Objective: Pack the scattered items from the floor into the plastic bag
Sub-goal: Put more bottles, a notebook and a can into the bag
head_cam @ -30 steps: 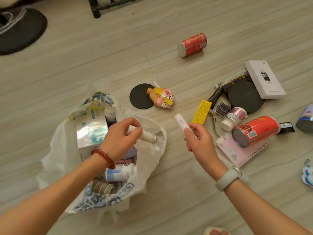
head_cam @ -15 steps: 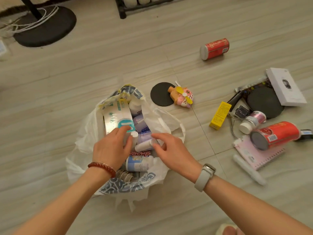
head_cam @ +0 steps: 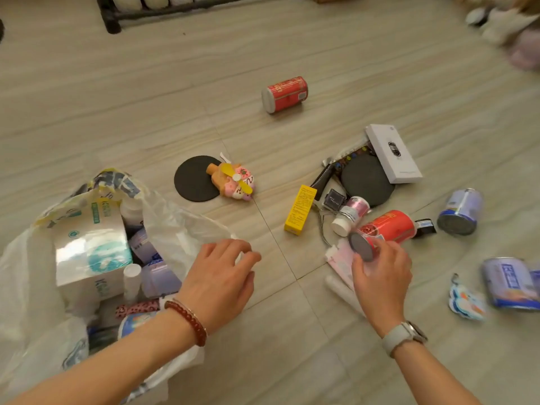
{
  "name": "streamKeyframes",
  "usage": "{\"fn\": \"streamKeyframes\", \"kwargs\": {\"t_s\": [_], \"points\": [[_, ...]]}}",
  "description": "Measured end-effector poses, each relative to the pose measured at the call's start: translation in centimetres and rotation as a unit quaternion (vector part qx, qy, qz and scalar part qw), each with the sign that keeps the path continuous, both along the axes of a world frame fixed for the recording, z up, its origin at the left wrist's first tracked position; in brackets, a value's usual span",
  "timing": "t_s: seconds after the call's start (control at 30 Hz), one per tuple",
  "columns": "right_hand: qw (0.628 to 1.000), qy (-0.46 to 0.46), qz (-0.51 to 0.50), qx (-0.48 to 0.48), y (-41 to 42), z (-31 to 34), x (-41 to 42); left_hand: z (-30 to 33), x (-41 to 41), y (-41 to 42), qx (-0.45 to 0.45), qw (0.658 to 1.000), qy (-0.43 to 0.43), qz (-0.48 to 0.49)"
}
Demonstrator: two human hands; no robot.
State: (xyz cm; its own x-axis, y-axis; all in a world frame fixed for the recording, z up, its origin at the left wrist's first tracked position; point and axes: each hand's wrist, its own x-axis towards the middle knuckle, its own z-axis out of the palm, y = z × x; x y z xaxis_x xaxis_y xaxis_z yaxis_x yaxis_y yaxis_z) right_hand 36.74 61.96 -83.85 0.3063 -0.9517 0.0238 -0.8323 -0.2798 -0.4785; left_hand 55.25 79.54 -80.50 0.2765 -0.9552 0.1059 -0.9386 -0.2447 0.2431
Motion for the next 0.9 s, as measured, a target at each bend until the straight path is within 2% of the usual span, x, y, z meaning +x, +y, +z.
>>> {"fn": "streamKeyframes", "kwargs": {"t_s": [0.07, 0.1, 0.17, 0.23, 0.37, 0.43, 0.57, 0.67, 0.73, 0.83, 0.9], "points": [[0.992, -0.049, -0.109, 0.034, -3.1, 0.5, 0.6, -0.2, -1.0, -2.9, 0.025, 1.000, 0.003, 0.000], [0.976, -0.093, -0.181, 0.072, -4.6, 0.5, 1.1, -0.3, -1.5, -4.5, 0.043, 0.999, 0.020, 0.011], [0.919, -0.157, -0.322, 0.165, -7.0, 0.1, 2.3, -1.4, -2.2, -8.0, 0.103, 0.990, 0.087, 0.046], [0.881, -0.157, -0.376, 0.241, -7.8, -1.0, 3.0, -3.0, -2.5, -11.4, 0.149, 0.972, 0.150, 0.107], [0.856, -0.184, -0.386, 0.289, -7.7, -2.9, 3.6, -5.6, -2.2, -16.1, 0.143, 0.918, 0.258, 0.265], [0.856, -0.190, -0.387, 0.286, -8.0, -3.6, 3.4, -6.6, -2.3, -17.2, 0.151, 0.903, 0.266, 0.300], [0.854, -0.230, -0.372, 0.283, -7.9, -4.3, 2.6, -7.5, -2.1, -17.4, 0.179, 0.924, 0.190, 0.279], [0.842, -0.276, -0.371, 0.279, -7.5, -4.0, 2.5, -6.8, -1.6, -16.6, 0.163, 0.914, 0.229, 0.292], [0.831, -0.338, -0.361, 0.255, -6.7, -3.4, 2.5, -5.3, -1.1, -15.4, 0.136, 0.913, 0.258, 0.285], [0.825, -0.414, -0.314, 0.222, -4.3, -1.8, 2.9, -1.8, -0.5, -12.3, 0.095, 0.938, 0.239, 0.232], [0.827, -0.442, -0.253, 0.237, -2.3, -0.3, 3.8, 0.6, 0.2, -9.3, 0.075, 0.950, 0.228, 0.201]]}}
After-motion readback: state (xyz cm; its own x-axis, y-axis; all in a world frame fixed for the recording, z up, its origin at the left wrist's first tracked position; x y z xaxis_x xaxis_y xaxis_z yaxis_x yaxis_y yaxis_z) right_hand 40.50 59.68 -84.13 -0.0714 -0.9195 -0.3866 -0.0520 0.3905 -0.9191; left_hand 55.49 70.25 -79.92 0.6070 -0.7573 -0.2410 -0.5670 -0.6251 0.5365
